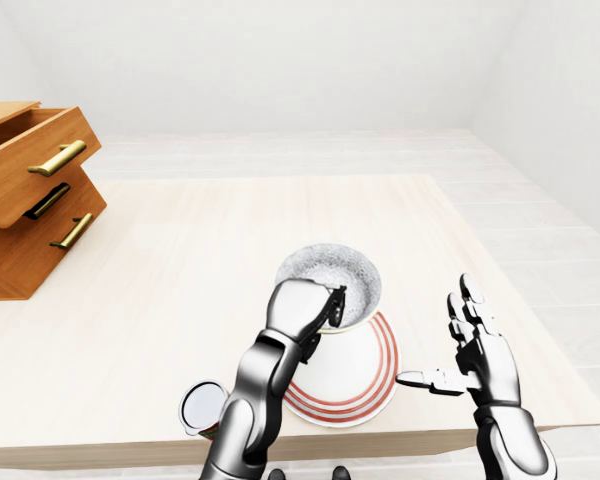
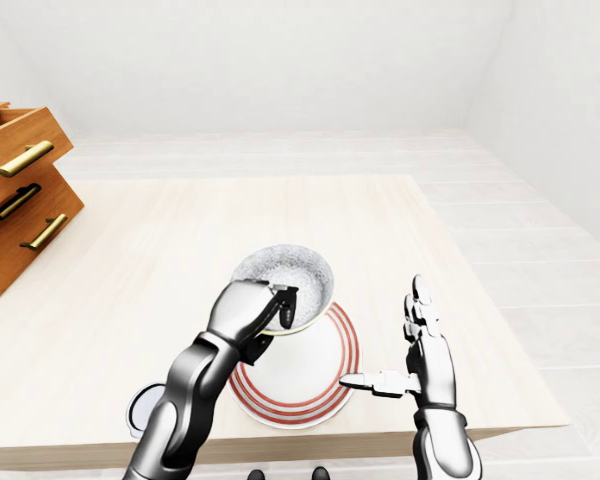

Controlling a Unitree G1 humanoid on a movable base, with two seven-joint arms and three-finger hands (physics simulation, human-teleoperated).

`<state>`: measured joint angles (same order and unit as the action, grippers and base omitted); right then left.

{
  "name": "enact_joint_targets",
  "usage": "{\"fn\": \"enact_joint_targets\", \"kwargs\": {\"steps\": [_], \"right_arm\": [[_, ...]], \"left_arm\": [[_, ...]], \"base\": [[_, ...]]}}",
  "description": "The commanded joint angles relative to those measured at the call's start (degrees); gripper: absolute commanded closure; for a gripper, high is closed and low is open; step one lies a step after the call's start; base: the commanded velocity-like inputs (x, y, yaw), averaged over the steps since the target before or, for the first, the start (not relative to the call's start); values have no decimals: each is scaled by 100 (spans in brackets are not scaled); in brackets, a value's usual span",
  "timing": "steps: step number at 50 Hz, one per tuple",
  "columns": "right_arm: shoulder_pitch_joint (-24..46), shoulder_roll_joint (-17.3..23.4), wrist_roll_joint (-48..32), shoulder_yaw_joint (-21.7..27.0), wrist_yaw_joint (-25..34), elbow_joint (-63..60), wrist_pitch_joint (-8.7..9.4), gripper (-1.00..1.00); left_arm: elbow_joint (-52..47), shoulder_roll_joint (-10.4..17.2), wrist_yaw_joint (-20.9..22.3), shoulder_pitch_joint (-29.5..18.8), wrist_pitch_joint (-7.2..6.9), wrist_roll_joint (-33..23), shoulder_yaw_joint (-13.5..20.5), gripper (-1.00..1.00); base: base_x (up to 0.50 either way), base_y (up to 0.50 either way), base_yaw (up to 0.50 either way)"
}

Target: Put the bowl on the plate.

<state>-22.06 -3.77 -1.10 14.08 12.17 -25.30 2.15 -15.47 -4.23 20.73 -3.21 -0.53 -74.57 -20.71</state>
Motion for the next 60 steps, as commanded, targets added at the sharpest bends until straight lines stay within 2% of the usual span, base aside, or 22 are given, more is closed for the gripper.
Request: {"fn": "enact_joint_targets", "kwargs": {"steps": [1,10,14,15,18,19,40,60], "right_arm": [[7,-43,-16,54,60,-38,30,-100],[53,-47,-27,69,75,-41,90,-100],[62,-37,-23,89,78,-66,120,-100],[71,-42,-5,95,79,-83,131,-100],[63,-44,-16,87,84,-78,117,-100],[57,-48,-7,86,92,-73,106,-100],[34,-83,-21,68,102,46,-23,-100],[13,-62,-15,42,94,-23,34,-100]], "left_arm": [[107,34,-280,68,111,8,-49,100],[295,61,-476,198,169,4,-131,100],[276,44,-472,274,155,76,-152,100],[278,92,-511,274,151,-52,-184,100],[371,56,-560,320,161,97,-166,100],[393,122,-579,292,174,-15,-182,100],[563,182,-790,490,219,52,-316,100],[770,222,-1048,682,227,22,-505,100]], "base": [[0,0,0],[0,0,0],[0,0,0],[0,0,0],[0,0,0],[0,0,0],[0,0,0],[0,0,0]]}}
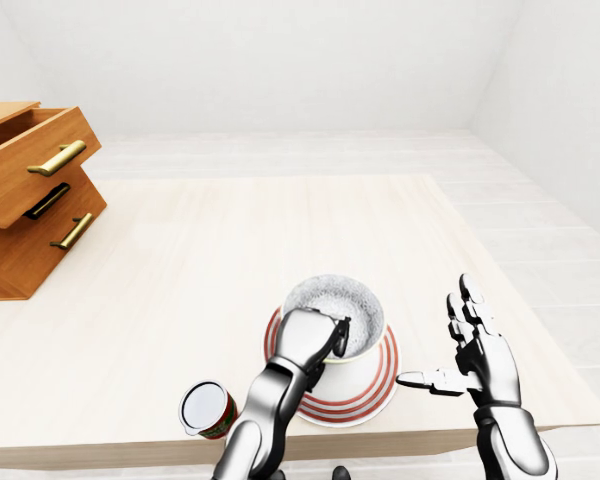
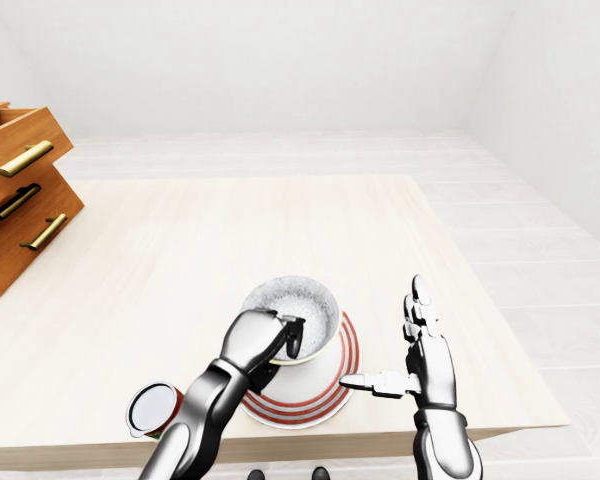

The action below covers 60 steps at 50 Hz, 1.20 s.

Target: Put the bowl on the plate.

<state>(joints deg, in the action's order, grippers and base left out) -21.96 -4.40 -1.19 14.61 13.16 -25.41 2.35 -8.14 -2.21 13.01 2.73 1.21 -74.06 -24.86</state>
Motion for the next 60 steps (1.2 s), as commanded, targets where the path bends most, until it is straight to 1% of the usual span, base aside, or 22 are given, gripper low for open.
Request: {"fn": "enact_joint_targets", "kwargs": {"steps": [1,15,23,29,33,35,37,38,42,46,48,50,55,56,58,60], "right_arm": [[9,-1,-9,-21,-5,0,8,-100],[-1,8,-8,-33,-13,35,-21,-100],[-9,10,4,-25,1,14,-10,-100],[40,23,-4,-40,-10,-12,56,-100],[53,36,-12,-40,-15,1,68,-100],[60,39,1,-36,-15,-36,101,-100],[59,42,2,-35,-11,-46,104,-100],[56,42,1,-35,-9,-47,103,-100],[41,37,4,-35,1,-43,84,-100],[8,25,13,-30,11,-52,59,-100],[-5,25,20,-12,18,-52,51,-100],[-7,19,16,-17,25,-69,58,-100],[9,10,4,-21,20,-34,39,-100],[20,10,-10,-34,16,-27,43,-100],[30,12,-4,-40,13,-21,45,-100],[30,14,2,-39,9,-17,42,-100]], "left_arm": [[53,14,-278,102,49,0,-89,100],[-34,23,-250,144,-3,8,-168,100],[-207,41,-166,197,-71,7,-215,100],[-280,59,-99,224,-113,17,-246,100],[-305,55,-66,226,-150,39,-255,100],[-350,50,-22,240,-179,42,-272,98],[-368,33,23,242,-201,98,-263,88],[-372,57,-5,224,-200,41,-273,85],[-377,65,-4,246,-210,64,-282,87],[-394,58,-20,278,-225,93,-312,81],[-386,77,-11,267,-240,57,-321,73],[-399,63,-3,271,-251,95,-322,70],[-388,69,1,269,-258,108,-334,69],[-382,65,3,273,-260,122,-337,72],[-381,65,10,256,-269,118,-331,62],[-391,89,-1,244,-273,67,-333,62]], "base": [[0,0,0],[0,0,0],[0,0,0],[0,0,0],[0,0,0],[0,0,0],[0,0,0],[0,0,0],[0,0,0],[0,0,0],[0,0,0],[0,0,0],[0,0,0],[0,0,0],[0,0,0],[0,0,0]]}}
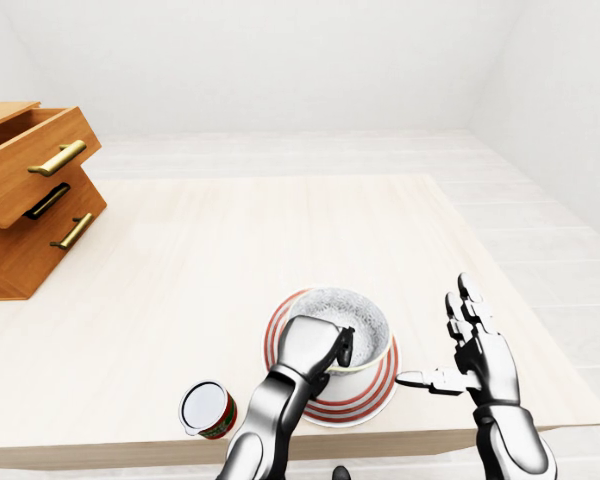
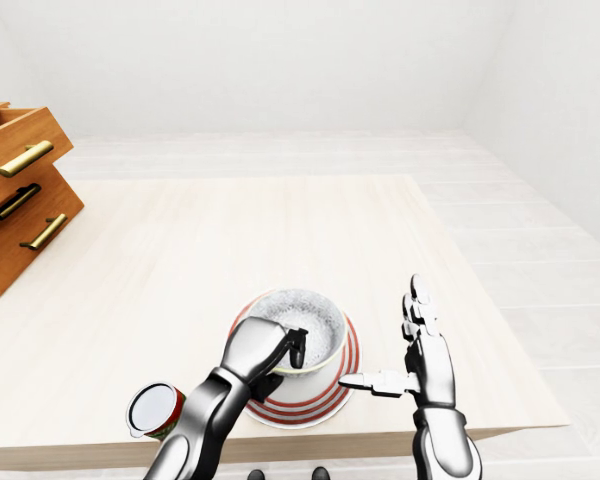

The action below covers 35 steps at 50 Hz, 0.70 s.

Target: Put the bowl on the plate.

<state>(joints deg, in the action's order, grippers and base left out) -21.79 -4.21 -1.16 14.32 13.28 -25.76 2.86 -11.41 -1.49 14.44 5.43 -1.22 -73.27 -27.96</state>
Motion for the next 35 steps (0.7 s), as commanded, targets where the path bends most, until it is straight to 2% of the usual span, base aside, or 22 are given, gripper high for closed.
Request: {"fn": "enact_joint_targets", "kwargs": {"steps": [1,7,14,23,28,35], "right_arm": [[14,-3,0,-11,-6,21,-11,-100],[20,2,-8,-26,-18,48,-23,-100],[45,21,-18,-50,-45,89,-26,-100],[23,26,-3,-68,-46,111,-64,-100],[14,28,-3,-74,-47,117,-79,-100],[26,33,-15,-87,-68,145,-91,-100]], "left_arm": [[-61,1,-131,-17,-28,49,-8,56],[-68,12,-127,0,-38,42,-17,51],[-60,18,-109,5,-50,29,-29,18],[-79,42,-105,42,-71,25,-29,5],[-74,43,-94,56,-84,35,-34,-11],[-95,80,-104,67,-89,-2,-37,-11]], "base": [[0,0,0],[0,0,0],[0,0,0],[0,0,0],[0,0,0],[0,0,0]]}}
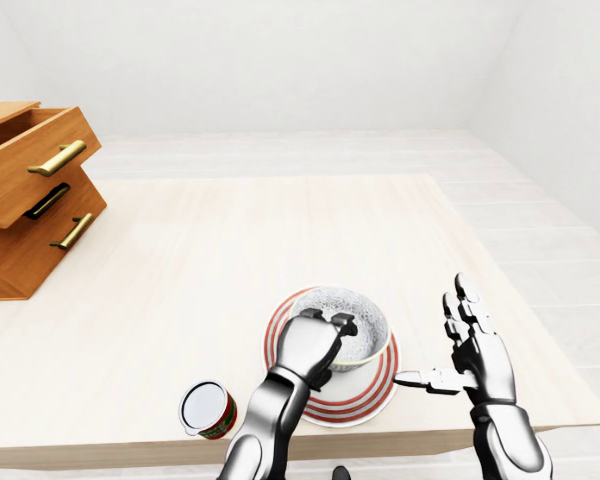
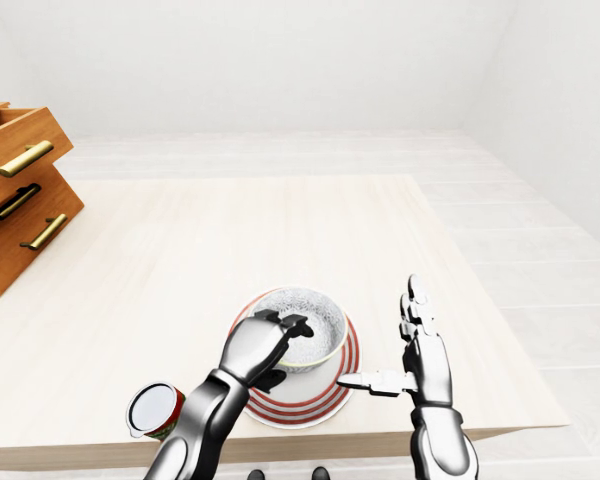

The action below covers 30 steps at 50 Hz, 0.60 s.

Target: Put the bowl on the plate.

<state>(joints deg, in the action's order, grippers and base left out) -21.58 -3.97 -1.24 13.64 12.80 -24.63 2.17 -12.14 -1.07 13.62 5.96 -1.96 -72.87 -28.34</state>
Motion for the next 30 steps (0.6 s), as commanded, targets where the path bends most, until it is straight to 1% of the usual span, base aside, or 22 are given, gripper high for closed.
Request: {"fn": "enact_joint_targets", "kwargs": {"steps": [1,11,13,16,19,22,24,27,28,30], "right_arm": [[8,6,0,-25,-19,26,-19,-100],[1,21,-2,-44,-33,56,-40,-100],[-1,22,4,-42,-33,48,-35,-100],[-6,25,5,-37,-33,51,-41,-100],[0,25,7,-36,-32,66,-46,-100],[25,32,5,-42,-36,44,-9,-100],[33,36,8,-39,-37,45,-3,-100],[40,41,8,-41,-36,58,-10,-100],[39,40,9,-42,-35,60,-15,-100],[39,40,9,-45,-35,63,-17,-100]], "left_arm": [[-28,32,-6,23,-16,-17,6,-11],[-177,61,108,102,-62,-22,-28,-11],[-229,76,148,117,-76,-55,-43,-12],[-327,99,229,149,-102,-65,-48,-22],[-386,120,269,155,-109,-69,-38,-21],[-459,146,325,181,-128,-83,-25,-25],[-494,171,373,201,-148,-106,-9,-25],[-596,203,411,266,-154,-110,-6,-30],[-640,220,439,302,-163,-114,-9,-27],[-678,230,455,320,-169,-114,-8,-29]], "base": [[0,0,0],[0,0,0],[0,0,0],[0,0,0],[0,0,0],[0,0,0],[0,0,0],[0,0,0],[0,0,0],[0,0,0]]}}
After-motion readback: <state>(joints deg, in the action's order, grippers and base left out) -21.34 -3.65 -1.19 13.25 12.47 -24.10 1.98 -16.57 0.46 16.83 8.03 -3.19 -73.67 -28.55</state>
